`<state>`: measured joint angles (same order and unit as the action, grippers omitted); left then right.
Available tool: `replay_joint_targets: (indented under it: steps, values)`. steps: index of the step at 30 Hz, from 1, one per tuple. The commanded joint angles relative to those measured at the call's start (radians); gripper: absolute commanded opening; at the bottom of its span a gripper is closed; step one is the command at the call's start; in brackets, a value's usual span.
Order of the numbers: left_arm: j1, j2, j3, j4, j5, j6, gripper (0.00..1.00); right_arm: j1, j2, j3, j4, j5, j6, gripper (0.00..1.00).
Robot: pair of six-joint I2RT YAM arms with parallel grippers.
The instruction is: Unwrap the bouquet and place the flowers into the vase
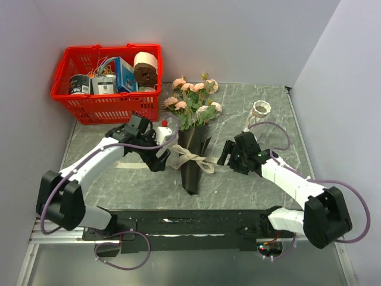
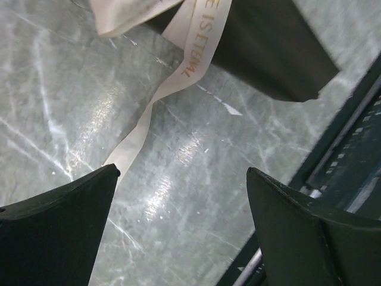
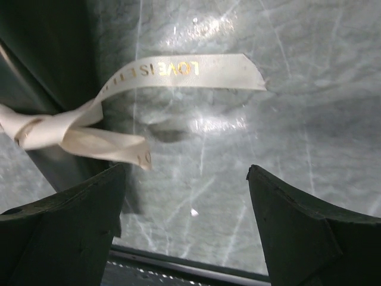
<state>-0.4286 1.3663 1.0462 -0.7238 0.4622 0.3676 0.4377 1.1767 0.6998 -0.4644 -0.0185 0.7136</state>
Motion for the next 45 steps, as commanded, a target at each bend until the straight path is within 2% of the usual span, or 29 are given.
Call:
replay_joint_targets:
  steps: [1, 11, 19, 20, 24, 26, 27, 29, 30, 31, 32, 40, 45]
  values:
    - [-0.028, 0.059, -0.034, 0.096, -0.065, 0.086, 0.96, 0.012, 0.046, 0.021, 0.084, 0.038, 0.076, 0.89]
    - [-0.029, 0.201, -0.086, 0.218, -0.164, 0.123, 0.96, 0.029, 0.126, 0.043, 0.115, 0.133, 0.191, 0.87]
    - [-0.032, 0.283, -0.083, 0.287, -0.178, 0.126, 0.98, 0.048, 0.176, 0.04, 0.158, 0.184, 0.267, 0.87]
    - [-0.032, 0.289, -0.083, 0.29, -0.177, 0.126, 0.95, 0.053, 0.176, 0.04, 0.164, 0.195, 0.274, 0.87]
    - [-0.032, 0.321, -0.069, 0.279, -0.155, 0.123, 0.66, 0.062, 0.178, 0.032, 0.213, 0.215, 0.296, 0.87]
    - [-0.033, 0.33, -0.054, 0.255, -0.149, 0.128, 0.57, 0.064, 0.195, 0.03, 0.233, 0.209, 0.308, 0.86]
    - [-0.033, 0.336, -0.051, 0.247, -0.149, 0.131, 0.43, 0.068, 0.205, 0.036, 0.233, 0.207, 0.314, 0.86]
    - [-0.033, 0.332, -0.051, 0.242, -0.158, 0.129, 0.27, 0.076, 0.248, 0.056, 0.228, 0.204, 0.333, 0.86]
    - [-0.033, 0.329, -0.052, 0.244, -0.163, 0.128, 0.11, 0.082, 0.262, 0.061, 0.23, 0.201, 0.337, 0.85]
    - [-0.033, 0.324, -0.057, 0.247, -0.174, 0.128, 0.04, 0.085, 0.291, 0.069, 0.245, 0.198, 0.343, 0.85]
    - [-0.033, 0.321, -0.054, 0.242, -0.175, 0.125, 0.01, 0.088, 0.307, 0.07, 0.251, 0.186, 0.354, 0.84]
    - [-0.033, 0.275, -0.058, 0.216, -0.174, 0.103, 0.01, 0.147, 0.399, 0.095, 0.316, 0.157, 0.408, 0.78]
    - [-0.033, 0.263, -0.057, 0.219, -0.178, 0.091, 0.01, 0.159, 0.397, 0.09, 0.36, 0.155, 0.44, 0.67]
